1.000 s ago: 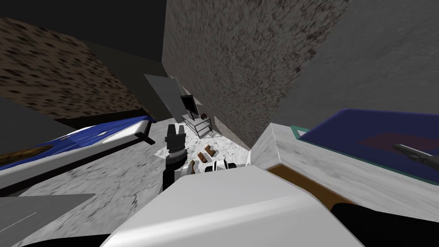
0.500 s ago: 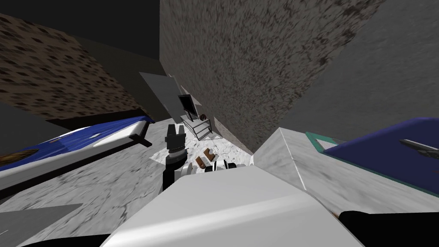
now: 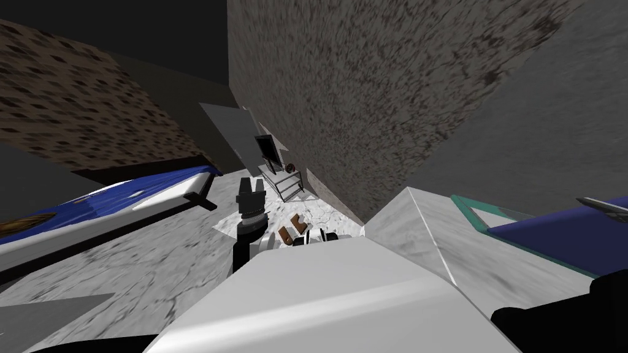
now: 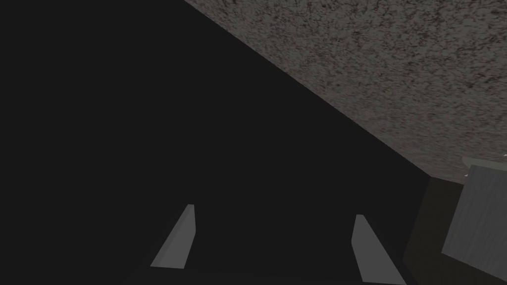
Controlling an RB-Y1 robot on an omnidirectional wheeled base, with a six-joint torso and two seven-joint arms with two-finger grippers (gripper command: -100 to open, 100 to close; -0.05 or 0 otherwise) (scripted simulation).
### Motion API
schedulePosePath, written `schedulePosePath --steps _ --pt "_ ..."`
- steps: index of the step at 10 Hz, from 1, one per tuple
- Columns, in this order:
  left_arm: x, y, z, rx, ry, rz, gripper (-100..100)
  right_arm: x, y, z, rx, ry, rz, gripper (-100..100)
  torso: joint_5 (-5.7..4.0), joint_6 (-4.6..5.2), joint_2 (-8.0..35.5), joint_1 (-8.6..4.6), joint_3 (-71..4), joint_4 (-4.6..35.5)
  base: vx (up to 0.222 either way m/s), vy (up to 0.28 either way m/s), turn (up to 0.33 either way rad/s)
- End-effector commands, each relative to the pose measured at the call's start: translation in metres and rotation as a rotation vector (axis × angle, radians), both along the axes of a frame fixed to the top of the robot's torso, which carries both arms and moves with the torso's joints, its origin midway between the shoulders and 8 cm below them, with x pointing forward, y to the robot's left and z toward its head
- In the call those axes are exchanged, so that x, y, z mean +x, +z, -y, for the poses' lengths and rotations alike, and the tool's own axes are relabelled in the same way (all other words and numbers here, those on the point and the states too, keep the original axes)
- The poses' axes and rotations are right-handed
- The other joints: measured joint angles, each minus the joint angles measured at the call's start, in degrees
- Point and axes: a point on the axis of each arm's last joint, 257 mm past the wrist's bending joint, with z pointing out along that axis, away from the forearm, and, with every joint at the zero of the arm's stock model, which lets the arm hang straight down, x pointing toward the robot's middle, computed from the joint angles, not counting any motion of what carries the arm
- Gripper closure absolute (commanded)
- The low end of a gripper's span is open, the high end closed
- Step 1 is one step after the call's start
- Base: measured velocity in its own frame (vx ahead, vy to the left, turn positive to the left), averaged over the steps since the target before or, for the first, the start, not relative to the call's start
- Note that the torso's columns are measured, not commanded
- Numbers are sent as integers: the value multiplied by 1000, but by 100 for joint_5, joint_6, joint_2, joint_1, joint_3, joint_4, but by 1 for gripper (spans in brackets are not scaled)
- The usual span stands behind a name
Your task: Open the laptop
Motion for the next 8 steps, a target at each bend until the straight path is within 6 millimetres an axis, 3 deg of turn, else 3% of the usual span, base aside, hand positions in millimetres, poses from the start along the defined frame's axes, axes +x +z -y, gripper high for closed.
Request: schedulePosePath --steps 1,3,5,6,8 --pt "0 0 0 0 0 0 0 -20 1 17 2 -65 1 -100 1 4 -9 -2 -5 -1 -106 17 286" --pt "0 0 0 0 0 0 0 -41 3 34 0 -133 1 -100 0 15 -15 -10 -8 -1 -110 11 356" --pt "0 0 0 0 0 0 0 -43 3 36 2 -134 0 -100 1 16 -40 -15 -26 -9 -57 6 132" --pt "0 0 0 0 0 0 0 -35 2 30 1 -116 1 100 2 19 -47 -8 -28 -11 28 -10 -231" --pt "0 0 0 0 0 0 0 -20 1 17 2 -65 1 100 4 17 -45 0 -28 -11 79 -13 -296"
